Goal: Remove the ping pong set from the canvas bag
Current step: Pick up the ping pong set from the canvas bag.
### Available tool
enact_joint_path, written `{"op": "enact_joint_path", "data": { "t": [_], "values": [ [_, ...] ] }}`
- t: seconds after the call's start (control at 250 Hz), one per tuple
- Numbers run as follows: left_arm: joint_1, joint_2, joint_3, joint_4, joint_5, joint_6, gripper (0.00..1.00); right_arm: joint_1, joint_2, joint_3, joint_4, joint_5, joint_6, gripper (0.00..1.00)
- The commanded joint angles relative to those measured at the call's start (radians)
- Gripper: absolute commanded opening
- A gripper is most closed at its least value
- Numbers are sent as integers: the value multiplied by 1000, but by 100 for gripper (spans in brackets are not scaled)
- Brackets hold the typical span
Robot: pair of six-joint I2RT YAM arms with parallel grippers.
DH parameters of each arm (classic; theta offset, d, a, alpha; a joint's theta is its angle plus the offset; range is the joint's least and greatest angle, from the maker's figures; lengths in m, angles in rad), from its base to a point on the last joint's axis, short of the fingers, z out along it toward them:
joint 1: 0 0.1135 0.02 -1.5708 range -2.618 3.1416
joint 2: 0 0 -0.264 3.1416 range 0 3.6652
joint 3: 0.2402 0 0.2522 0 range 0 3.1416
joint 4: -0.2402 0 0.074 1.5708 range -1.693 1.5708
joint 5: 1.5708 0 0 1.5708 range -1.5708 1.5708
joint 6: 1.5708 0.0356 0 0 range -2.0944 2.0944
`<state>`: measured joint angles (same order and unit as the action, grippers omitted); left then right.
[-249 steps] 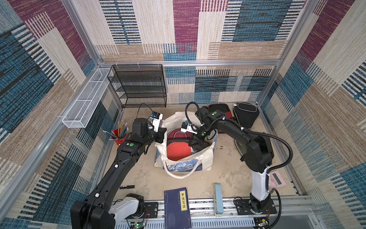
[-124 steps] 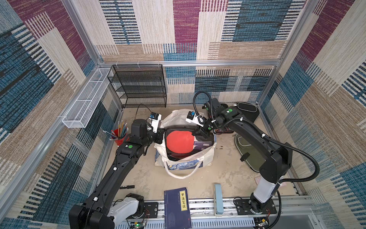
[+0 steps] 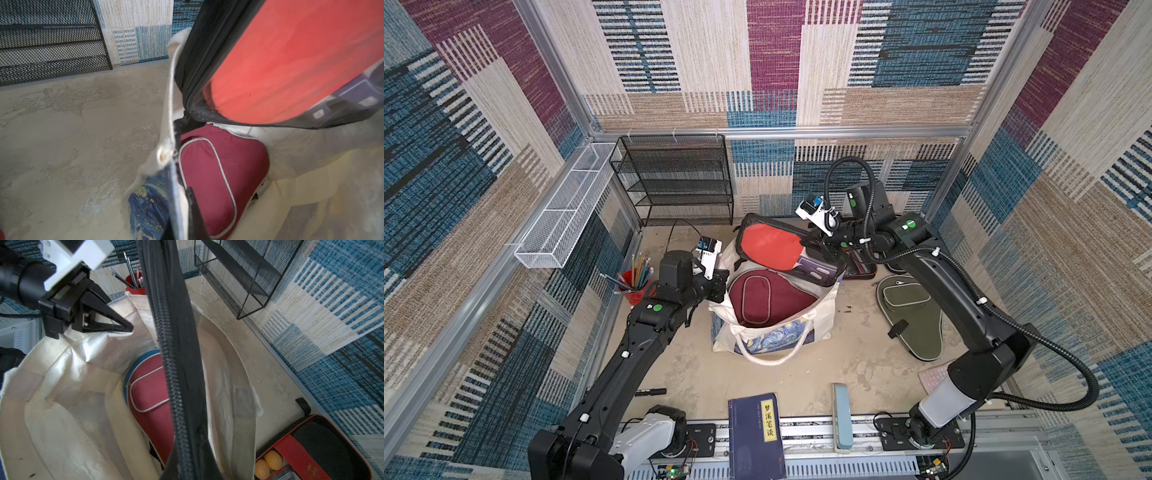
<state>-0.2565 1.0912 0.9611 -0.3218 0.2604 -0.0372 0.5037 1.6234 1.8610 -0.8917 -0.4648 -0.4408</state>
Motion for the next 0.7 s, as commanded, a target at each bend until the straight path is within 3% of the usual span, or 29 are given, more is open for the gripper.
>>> {"op": "enact_joint_path", "data": {
  "t": [0.0, 0.116, 0.244, 0.324, 0.504, 0.7],
  "values": [
    [1, -8, 21, 9, -9, 49, 1, -14, -35, -7, 109, -15, 92, 0],
    [1, -10, 34, 2, -5, 50, 14, -28, -64, -35, 189, -27, 195, 0],
    [1, -22, 74, -10, 56, 49, 64, -42, -84, -39, 265, -51, 299, 0],
    [1, -33, 109, -22, 120, 50, 84, -50, -97, -31, 318, -81, 356, 0],
    [1, -12, 201, -44, 305, 12, 99, -71, -137, -70, 501, -202, 508, 0],
    [0, 12, 176, 209, 534, -177, 99, -99, -196, -238, 804, -382, 717, 0]
  ]
}}
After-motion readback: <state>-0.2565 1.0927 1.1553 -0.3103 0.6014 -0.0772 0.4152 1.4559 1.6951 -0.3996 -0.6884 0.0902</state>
